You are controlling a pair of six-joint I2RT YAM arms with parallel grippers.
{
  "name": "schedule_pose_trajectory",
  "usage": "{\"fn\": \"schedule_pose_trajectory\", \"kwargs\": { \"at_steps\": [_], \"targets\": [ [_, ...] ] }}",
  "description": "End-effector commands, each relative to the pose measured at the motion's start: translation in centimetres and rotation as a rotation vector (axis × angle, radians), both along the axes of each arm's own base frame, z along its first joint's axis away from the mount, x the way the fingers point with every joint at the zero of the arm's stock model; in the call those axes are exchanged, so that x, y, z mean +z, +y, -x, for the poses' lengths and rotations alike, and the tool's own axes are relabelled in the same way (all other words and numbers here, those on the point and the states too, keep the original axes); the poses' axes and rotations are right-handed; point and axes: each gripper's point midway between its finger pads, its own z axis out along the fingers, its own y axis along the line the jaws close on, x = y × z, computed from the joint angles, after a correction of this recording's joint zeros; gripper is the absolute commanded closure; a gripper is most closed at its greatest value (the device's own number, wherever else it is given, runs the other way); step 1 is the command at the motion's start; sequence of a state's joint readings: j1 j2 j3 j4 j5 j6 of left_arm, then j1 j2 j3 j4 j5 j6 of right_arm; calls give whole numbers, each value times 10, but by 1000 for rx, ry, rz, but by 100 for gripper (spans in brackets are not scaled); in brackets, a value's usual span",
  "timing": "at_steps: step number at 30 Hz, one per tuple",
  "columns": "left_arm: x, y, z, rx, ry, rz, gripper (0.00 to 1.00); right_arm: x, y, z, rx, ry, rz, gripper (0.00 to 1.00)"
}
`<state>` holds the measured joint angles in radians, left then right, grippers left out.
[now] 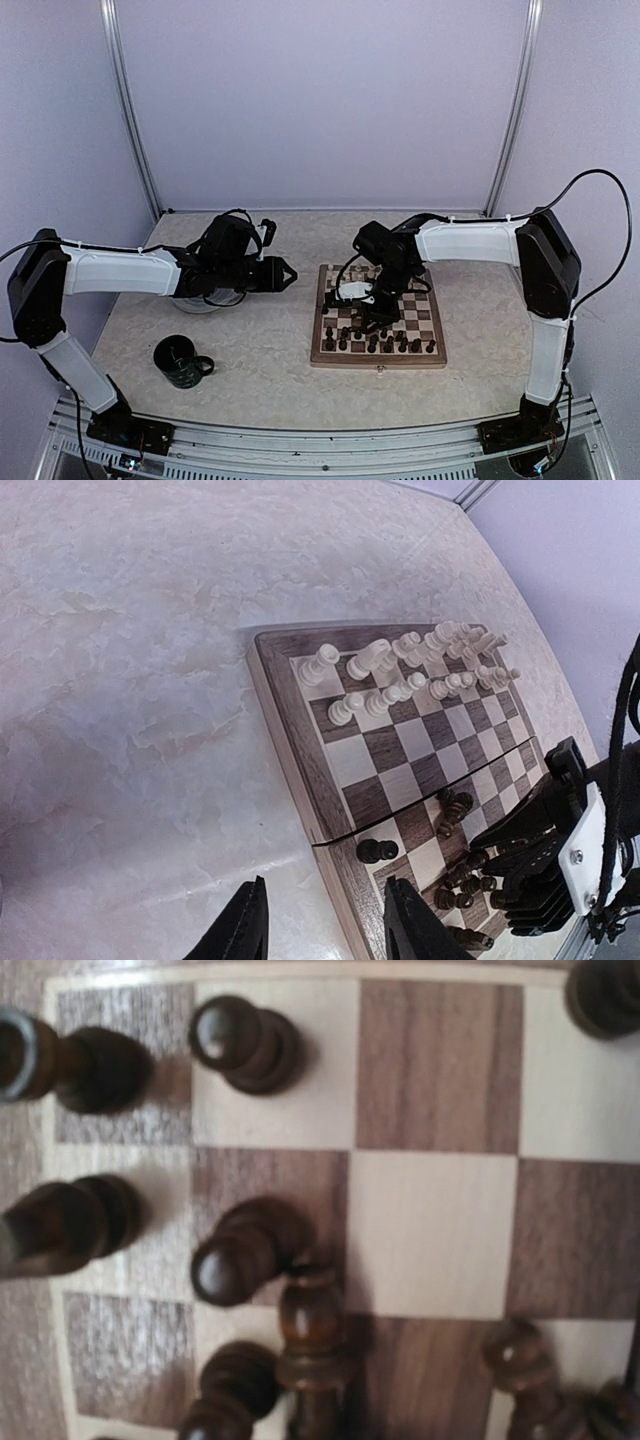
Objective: Set up the chess pieces on the board
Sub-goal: Pick up the bishop from the chessboard.
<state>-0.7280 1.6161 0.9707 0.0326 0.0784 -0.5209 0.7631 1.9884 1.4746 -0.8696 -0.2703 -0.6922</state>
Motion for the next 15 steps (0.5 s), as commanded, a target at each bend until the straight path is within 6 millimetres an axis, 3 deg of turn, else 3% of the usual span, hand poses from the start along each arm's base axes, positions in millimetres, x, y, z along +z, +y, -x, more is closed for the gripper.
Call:
{"fn": "schedule_pose_trajectory", "kwargs": {
  "at_steps": [1,9,15],
  "targets": [
    [13,0,-1,0,-24,35,59,-9,2,1,20,-4,13,79],
    [13,-3,0,-5,-22,41,59,-14,1,0,17,-14,9,87],
    [13,-7,2,-17,-21,43,59,0,2,-8,-2,-32,-42,90]
  ]
}}
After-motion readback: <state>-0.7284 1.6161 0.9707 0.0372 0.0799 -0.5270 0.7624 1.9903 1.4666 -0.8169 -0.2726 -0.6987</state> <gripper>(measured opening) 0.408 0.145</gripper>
